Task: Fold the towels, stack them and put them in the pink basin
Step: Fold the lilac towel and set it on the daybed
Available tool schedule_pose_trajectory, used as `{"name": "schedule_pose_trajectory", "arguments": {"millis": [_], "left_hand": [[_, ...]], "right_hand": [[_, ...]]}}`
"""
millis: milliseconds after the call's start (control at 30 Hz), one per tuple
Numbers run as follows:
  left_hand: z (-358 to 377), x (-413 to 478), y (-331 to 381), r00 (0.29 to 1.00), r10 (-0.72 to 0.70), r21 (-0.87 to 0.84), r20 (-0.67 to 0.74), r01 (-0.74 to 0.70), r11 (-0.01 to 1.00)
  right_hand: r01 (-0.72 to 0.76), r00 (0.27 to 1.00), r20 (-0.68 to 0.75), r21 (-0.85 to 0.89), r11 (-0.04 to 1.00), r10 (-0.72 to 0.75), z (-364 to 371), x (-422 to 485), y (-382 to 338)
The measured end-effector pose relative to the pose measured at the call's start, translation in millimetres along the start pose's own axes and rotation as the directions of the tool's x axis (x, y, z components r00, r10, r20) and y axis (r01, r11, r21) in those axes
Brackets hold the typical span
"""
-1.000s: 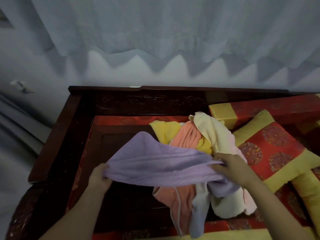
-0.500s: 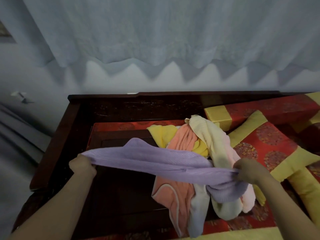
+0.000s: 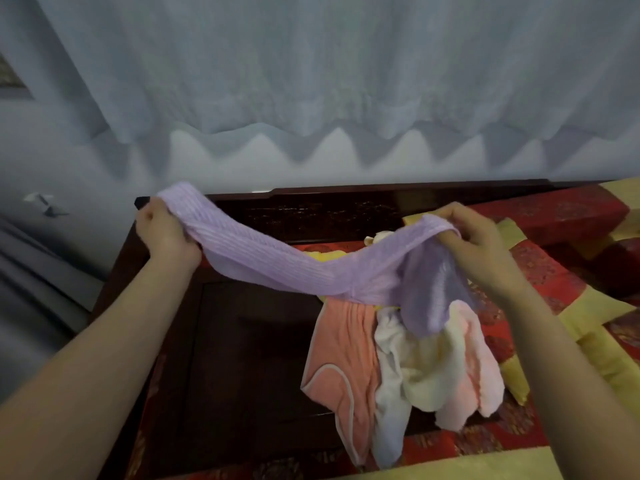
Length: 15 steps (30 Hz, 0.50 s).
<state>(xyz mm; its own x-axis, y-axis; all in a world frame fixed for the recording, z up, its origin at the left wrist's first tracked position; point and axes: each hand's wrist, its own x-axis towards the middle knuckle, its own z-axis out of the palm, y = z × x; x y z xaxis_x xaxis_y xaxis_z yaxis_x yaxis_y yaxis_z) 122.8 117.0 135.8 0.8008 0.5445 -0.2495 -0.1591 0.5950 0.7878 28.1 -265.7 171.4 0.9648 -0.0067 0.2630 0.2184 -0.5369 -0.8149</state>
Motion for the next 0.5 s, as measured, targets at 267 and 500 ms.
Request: {"name": "schedule_pose_trajectory", "arguments": {"millis": [267, 500], "left_hand": [[32.5, -82.9, -32.4, 0.629, -0.016, 0.465, 0.777, -0.556, 0.689], [-14.7, -108.0, -92.3, 0.467, -0.365, 0.585, 0.805, -0.726, 0.362]], "right_hand": [[0.12, 0.929, 0.36, -0.499, 0.859, 0.08, 48.0, 33.0, -57.7], [0.152, 0.921, 0.389, -0.437, 0.886, 0.034, 81.5, 18.9, -23.6]]}}
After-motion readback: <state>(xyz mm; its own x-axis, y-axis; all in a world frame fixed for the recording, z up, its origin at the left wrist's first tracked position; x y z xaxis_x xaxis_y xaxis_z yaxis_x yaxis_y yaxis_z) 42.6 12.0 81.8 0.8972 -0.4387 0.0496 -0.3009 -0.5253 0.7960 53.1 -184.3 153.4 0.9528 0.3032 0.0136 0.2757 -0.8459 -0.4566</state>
